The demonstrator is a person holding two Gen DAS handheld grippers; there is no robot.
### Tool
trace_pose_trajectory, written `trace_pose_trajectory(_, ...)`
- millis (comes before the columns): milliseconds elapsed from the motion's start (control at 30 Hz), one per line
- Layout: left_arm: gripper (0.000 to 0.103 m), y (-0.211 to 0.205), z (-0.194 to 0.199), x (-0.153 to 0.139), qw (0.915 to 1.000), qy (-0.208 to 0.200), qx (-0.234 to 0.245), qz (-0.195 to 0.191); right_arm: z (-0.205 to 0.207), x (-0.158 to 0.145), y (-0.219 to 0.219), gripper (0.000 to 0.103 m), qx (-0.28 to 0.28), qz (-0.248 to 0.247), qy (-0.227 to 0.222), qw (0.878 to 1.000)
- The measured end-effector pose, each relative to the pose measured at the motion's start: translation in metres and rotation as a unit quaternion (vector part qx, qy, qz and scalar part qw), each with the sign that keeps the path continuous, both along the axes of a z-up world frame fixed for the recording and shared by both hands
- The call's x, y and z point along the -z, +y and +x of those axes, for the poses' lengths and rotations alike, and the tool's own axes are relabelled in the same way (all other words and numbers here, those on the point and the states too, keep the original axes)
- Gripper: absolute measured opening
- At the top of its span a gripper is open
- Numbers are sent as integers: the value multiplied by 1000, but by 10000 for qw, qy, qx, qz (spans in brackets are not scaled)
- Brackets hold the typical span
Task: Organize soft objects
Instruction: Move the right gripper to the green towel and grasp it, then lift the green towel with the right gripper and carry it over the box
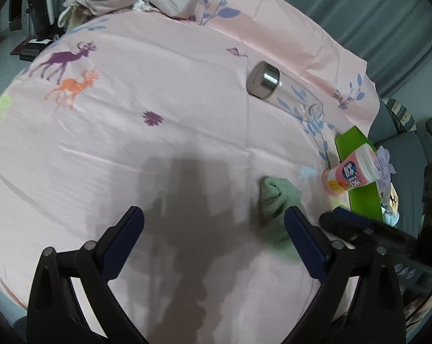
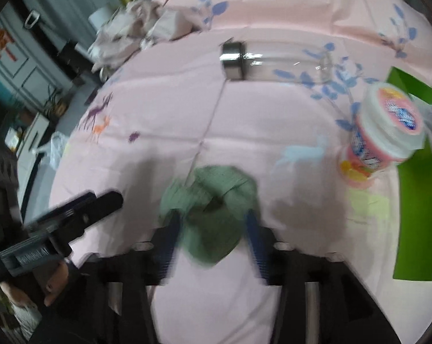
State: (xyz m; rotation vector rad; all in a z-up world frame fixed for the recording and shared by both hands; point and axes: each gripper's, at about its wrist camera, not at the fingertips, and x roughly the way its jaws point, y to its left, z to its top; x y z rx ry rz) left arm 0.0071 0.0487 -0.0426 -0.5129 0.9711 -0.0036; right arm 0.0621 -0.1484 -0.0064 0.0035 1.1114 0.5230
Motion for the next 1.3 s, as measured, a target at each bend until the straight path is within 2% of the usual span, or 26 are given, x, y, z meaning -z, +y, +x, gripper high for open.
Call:
trace_pose_trajectory(100,89,-11,4,6,9998,84,164,-105,11,3,-19,67,419,281,132,9986)
trace_pose_trajectory(300,67,-39,14,26,9973,357,567,-288,29,26,-26,67,727,1027,755,9892)
trace_pose_trajectory(367,57,-47,17,33,9963,455,654,-313,31,37,-18,67,690,1024,955,9877)
trace_pose_trajectory(467,40,-54,19,34,9970,397,659,-29,32,53,-3,67,659,781,1085,9888)
trace_pose_trajectory(533,28,-56,22,36,9962,434,735,-149,33,62,7,66,591,771,1207,9879)
trace_pose_trajectory(633,23,-59,24,38,9963,402,758,-71,31,65,14,57,531,784,1065,9898)
trace_pose_trajectory(700,21,-62,24,37,9961,345,813,31,31,68,18,40,389,856,1086,9896)
trace_pose_trajectory(800,20,-66,26,38,9958,332,840,156,30,70,20,26,318,1054,1100,9878)
trace_pose_trajectory(867,17,-70,24,35,9955,253,887,237,28,68,22,21,171,1270,1193,9846)
trace_pose_trajectory(967,13,-74,25,26,9955,196,902,214,22,55,21,21,161,1193,932,9883)
trace_pose_trajectory(1133,13,-87,22,-6,9936,-285,1022,394,16,22,7,21,210,1417,482,9885)
trace_pose_trajectory(1300,13,-109,19,-40,9877,-810,1197,600,7,-15,-19,21,339,1677,-55,9852)
